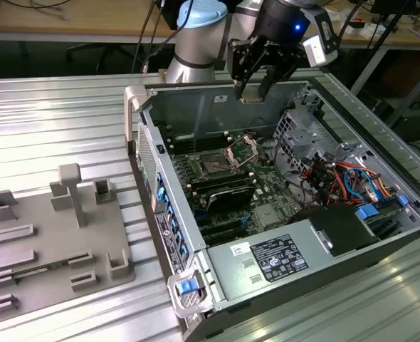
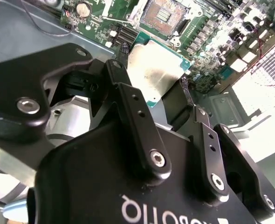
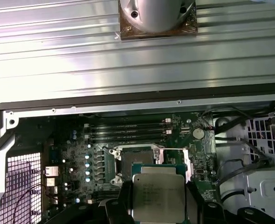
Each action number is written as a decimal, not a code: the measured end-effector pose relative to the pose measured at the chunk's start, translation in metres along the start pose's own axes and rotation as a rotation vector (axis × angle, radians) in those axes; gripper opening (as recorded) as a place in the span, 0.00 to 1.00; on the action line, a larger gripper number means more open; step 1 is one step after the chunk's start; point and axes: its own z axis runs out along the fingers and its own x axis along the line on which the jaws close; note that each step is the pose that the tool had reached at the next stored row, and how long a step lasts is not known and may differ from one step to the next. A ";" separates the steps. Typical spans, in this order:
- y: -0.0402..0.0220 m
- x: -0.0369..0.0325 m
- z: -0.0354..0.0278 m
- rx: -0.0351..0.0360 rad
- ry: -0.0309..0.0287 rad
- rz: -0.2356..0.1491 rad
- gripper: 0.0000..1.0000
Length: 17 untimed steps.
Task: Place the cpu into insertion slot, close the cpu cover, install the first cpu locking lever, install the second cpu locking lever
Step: 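Place the cpu into insertion slot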
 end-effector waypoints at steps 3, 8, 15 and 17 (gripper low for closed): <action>-0.0002 0.0024 0.0005 -0.0007 -0.0030 0.033 0.55; -0.0002 0.0028 0.0005 -0.0007 -0.0031 0.035 0.55; -0.0002 0.0029 0.0005 -0.0008 -0.0031 0.035 0.55; -0.0003 0.0031 0.0005 -0.0009 -0.0035 0.039 0.55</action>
